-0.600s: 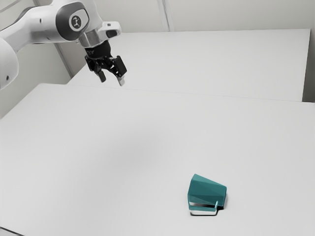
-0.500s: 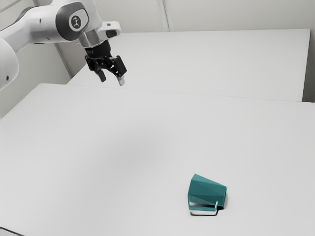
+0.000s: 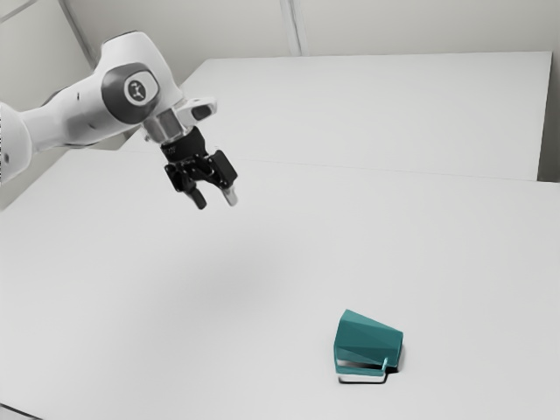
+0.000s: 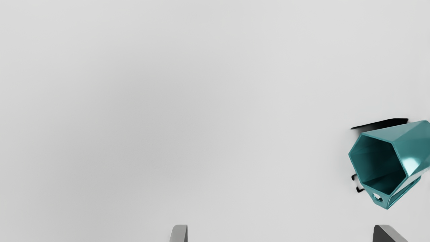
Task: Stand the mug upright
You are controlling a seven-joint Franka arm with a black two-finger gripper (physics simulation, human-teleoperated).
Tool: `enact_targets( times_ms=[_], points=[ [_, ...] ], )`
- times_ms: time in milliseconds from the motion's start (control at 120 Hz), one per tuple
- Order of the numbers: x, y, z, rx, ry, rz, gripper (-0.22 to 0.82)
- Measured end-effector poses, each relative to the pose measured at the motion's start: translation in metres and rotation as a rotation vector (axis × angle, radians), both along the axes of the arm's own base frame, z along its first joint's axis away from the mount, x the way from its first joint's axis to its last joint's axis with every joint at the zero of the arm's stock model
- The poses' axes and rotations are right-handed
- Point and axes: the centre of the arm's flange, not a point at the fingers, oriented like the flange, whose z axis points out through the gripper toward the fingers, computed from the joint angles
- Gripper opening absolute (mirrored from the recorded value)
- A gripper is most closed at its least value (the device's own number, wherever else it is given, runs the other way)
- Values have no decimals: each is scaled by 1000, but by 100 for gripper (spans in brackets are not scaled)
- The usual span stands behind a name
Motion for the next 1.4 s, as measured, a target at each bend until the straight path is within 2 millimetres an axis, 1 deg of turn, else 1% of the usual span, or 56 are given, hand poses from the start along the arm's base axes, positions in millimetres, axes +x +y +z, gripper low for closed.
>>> enact_targets(
  times_ms=[100,167,208,250,300,358,483,575,683,742,825,975,1008,1108,1233,1400],
  points=[
    [-9,-12,-41,-111,2,42,60],
    [-10,-20,-51,-149,-19,51,60],
    [-14,-26,-59,-172,-21,58,60],
    [-23,-34,-74,-201,-10,77,60],
    [-28,-43,-84,-224,-18,93,60],
    [-35,-55,-100,-250,-23,115,60],
    [-41,-88,-131,-306,-18,151,60],
    [-48,-108,-147,-329,-19,165,60],
    [-70,-125,-150,-345,-30,177,60],
    [-77,-131,-154,-352,-30,186,60],
    [-80,-139,-161,-360,-33,198,60],
    [-78,-151,-176,-368,-34,217,60],
    [-79,-155,-176,-370,-38,215,60],
    [-87,-174,-168,-381,-57,191,60],
    [-97,-191,-167,-397,-56,180,60],
    [-100,-200,-174,-446,-28,242,60]
  ],
)
